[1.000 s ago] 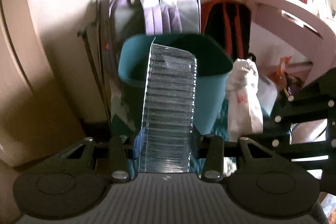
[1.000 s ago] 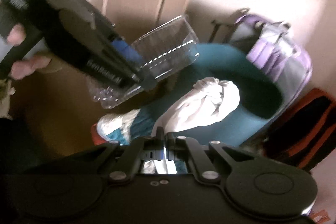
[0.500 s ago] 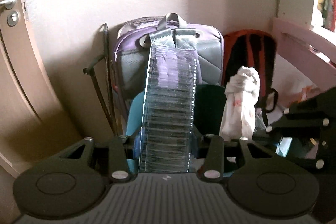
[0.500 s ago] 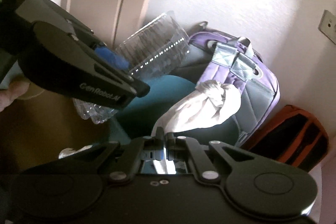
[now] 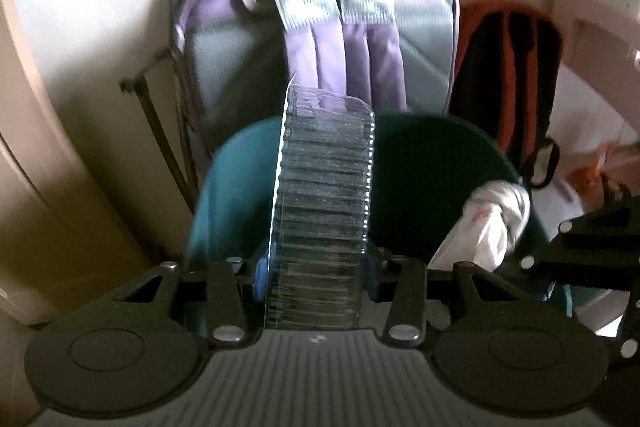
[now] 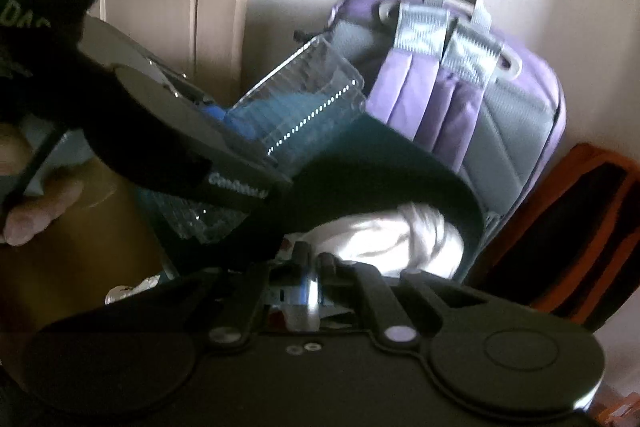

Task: Collect trash
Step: 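Open both grippers over the teal wastebasket to drop tray and cloth, then lower both tools under the quilt toward the red bag and plastic bag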

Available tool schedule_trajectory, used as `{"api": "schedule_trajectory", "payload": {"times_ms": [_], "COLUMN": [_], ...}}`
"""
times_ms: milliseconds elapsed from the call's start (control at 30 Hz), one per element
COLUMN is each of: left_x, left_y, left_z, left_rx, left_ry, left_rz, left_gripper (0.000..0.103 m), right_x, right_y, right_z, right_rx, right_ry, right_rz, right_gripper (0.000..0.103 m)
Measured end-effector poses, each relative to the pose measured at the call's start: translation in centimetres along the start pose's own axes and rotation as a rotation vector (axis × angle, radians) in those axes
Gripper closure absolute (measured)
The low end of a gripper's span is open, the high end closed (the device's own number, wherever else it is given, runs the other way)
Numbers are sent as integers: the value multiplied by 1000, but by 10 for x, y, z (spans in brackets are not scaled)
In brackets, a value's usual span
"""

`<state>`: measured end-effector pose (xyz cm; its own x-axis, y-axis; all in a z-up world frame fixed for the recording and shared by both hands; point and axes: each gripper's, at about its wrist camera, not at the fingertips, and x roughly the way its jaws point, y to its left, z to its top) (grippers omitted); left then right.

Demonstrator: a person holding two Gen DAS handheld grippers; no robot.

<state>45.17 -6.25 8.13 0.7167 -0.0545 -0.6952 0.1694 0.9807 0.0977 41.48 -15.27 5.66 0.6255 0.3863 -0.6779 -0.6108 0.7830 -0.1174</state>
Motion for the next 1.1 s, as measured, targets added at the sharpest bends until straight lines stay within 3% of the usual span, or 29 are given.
{"api": "schedule_trajectory", "payload": {"times_ms": [300, 367, 433, 567, 700, 767, 1100], "left_x": [34, 35, 32, 20, 5, -6, -74], "left_y": [-4, 0, 4, 4, -1, -2, 4], "left_z": [-8, -8, -8, -9, -11, -12, -25], "left_rx": [3, -19, -51, -56, -53, -49, -40], "left_ry": [96, 102, 98, 75, 59, 49, -24], "left_rz": [-13, -6, -34, -43, -58, -61, -67], "left_gripper": [57, 52, 41, 37, 37, 37, 32], "right_x": [19, 19, 18, 9, 2, -3, -65], "right_y": [-11, -11, -12, -10, -8, -7, 8], "right_z": [-8, -8, -7, -8, -8, -8, -10], "right_rx": [58, 54, 47, 49, 61, 75, 134], "right_ry": [27, 28, 26, 23, 49, 56, -37], "right_rz": [27, 13, 4, -3, 7, 13, 32], "right_gripper": [84, 79, 76, 65, 61, 52, 49]}}
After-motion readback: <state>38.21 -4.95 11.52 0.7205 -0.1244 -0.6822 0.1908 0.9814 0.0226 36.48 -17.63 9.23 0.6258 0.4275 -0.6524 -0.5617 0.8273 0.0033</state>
